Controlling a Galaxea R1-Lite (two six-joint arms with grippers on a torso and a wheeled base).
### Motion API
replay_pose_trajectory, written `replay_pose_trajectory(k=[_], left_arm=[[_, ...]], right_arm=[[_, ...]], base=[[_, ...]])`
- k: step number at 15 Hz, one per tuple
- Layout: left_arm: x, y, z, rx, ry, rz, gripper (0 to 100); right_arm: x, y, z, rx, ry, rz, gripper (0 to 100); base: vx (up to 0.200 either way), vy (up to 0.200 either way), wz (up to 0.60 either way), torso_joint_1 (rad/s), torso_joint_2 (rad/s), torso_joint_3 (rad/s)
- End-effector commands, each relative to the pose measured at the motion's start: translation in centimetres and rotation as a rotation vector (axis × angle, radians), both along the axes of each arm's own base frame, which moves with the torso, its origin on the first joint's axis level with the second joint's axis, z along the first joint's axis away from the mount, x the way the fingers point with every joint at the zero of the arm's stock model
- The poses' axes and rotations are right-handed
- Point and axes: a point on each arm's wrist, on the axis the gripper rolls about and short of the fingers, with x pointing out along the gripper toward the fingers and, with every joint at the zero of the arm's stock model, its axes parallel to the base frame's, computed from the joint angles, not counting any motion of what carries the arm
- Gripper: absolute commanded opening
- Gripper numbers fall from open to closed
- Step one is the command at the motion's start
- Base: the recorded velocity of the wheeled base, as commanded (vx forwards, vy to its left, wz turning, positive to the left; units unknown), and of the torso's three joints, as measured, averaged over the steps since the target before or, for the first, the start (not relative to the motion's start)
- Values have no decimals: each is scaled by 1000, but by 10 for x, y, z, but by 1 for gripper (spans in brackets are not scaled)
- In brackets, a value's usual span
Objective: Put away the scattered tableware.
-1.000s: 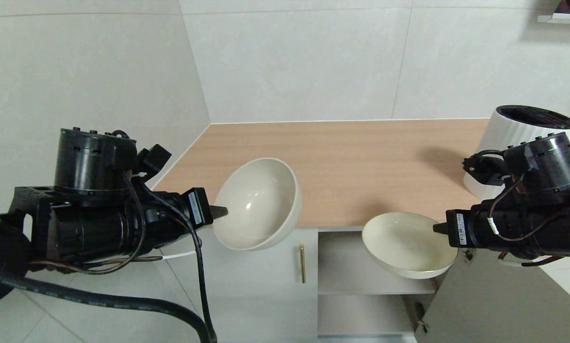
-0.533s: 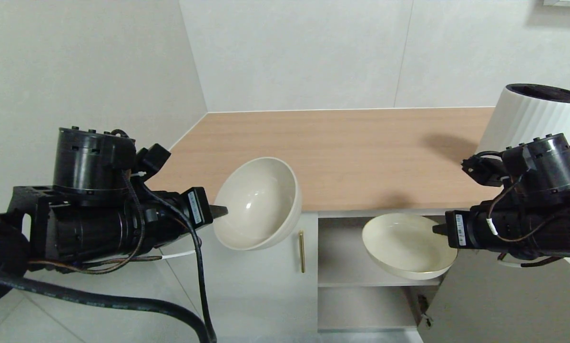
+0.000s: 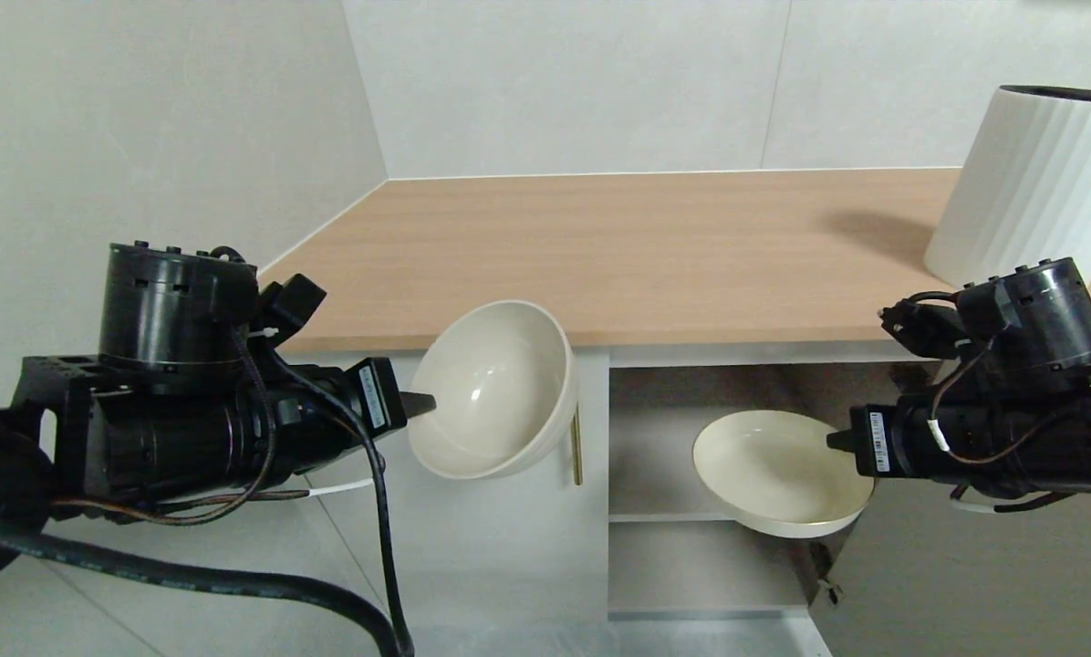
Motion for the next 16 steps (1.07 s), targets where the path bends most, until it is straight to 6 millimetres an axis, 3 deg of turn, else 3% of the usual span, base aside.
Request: replay_pose_trajectory(k=[1,8,13,16], left_arm=[[0,0,0,0,0,0,0],[0,0,0,0,1,-1,0],[0,0,-1,1,4,-1,0],[-1,-1,-2,3,6,-5,0]], right_arm=[[1,1,-2,-3,7,0,0],[2,1,-3,-5,11,0,0],[5,3,-7,-11,24,0,0],[19,8,-24,-31,72,-4,0]], base=[[0,0,0,-163,471,295],[0,0,0,-129,426,296],[0,0,0,-12,47,31],[0,0,0,0,0,0]])
